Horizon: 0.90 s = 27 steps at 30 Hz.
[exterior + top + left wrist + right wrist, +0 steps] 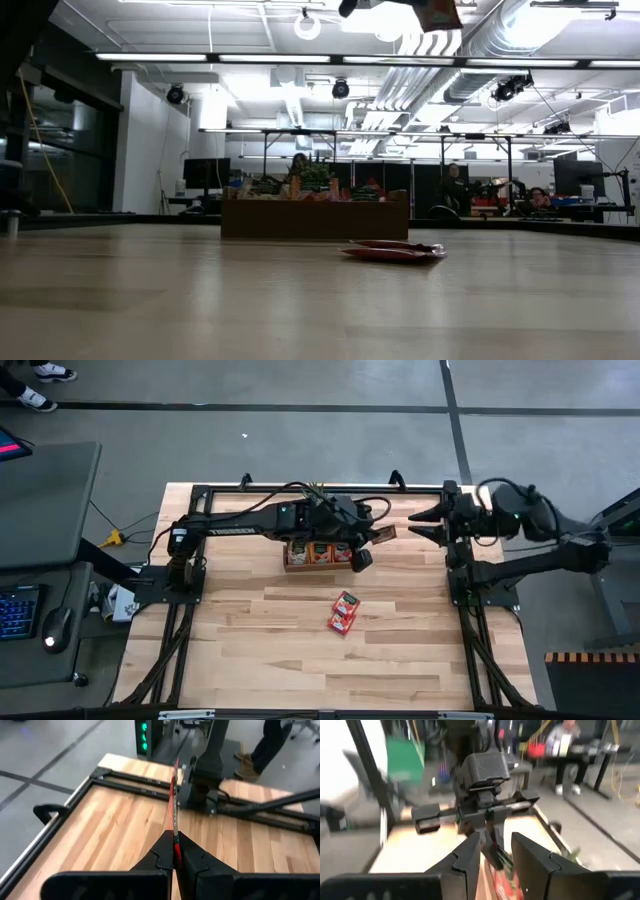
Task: Pick & Place Tea
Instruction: Put the top red tea bag into the right section of the wooden organizer
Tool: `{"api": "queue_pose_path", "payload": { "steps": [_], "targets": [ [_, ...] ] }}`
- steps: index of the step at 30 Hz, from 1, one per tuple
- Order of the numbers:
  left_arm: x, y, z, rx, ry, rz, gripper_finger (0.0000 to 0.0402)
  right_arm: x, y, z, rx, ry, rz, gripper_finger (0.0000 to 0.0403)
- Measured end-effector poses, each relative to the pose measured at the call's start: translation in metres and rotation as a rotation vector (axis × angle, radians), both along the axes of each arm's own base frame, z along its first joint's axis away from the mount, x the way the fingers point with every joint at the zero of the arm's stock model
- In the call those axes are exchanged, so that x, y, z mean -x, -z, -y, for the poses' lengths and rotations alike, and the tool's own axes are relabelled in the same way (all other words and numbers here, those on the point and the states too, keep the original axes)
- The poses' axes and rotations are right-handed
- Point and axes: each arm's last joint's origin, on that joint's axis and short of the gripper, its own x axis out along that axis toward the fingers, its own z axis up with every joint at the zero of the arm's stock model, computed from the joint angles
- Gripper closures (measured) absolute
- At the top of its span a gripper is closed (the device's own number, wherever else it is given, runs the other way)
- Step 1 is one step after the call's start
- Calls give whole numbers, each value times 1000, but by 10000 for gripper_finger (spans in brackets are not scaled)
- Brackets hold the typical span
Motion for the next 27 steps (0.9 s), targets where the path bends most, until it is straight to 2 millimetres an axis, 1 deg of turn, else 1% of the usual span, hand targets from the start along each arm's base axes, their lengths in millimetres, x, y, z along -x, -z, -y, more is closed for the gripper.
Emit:
{"api": "queue_pose_path", "payload": {
  "steps": [2, 4, 6, 8, 13, 18, 21, 27],
  "targets": [
    [1, 3, 0, 3, 5, -30, 401, -7, -15, 0, 16, -16, -103, 295],
    [2, 5, 1, 11, 19, -52, 401, -17, -26, 0, 25, -49, -215, 295],
    [3, 5, 1, 15, 28, -62, 401, -28, -32, 1, 28, -89, -326, 295],
    [4, 7, 1, 14, 33, -83, 401, -42, -34, 2, 33, -137, -428, 294],
    [7, 12, 2, 14, 53, -141, 401, -74, -29, 6, 87, -190, -614, 295],
    [10, 17, 6, 0, 70, -215, 401, -100, -11, 12, 93, -248, -730, 295],
    [12, 19, 10, -5, 80, -241, 401, -110, -1, 14, 94, -260, -772, 294],
    [12, 19, 13, -25, 79, -243, 401, -124, 8, 16, 115, -261, -801, 294]
  ]
}}
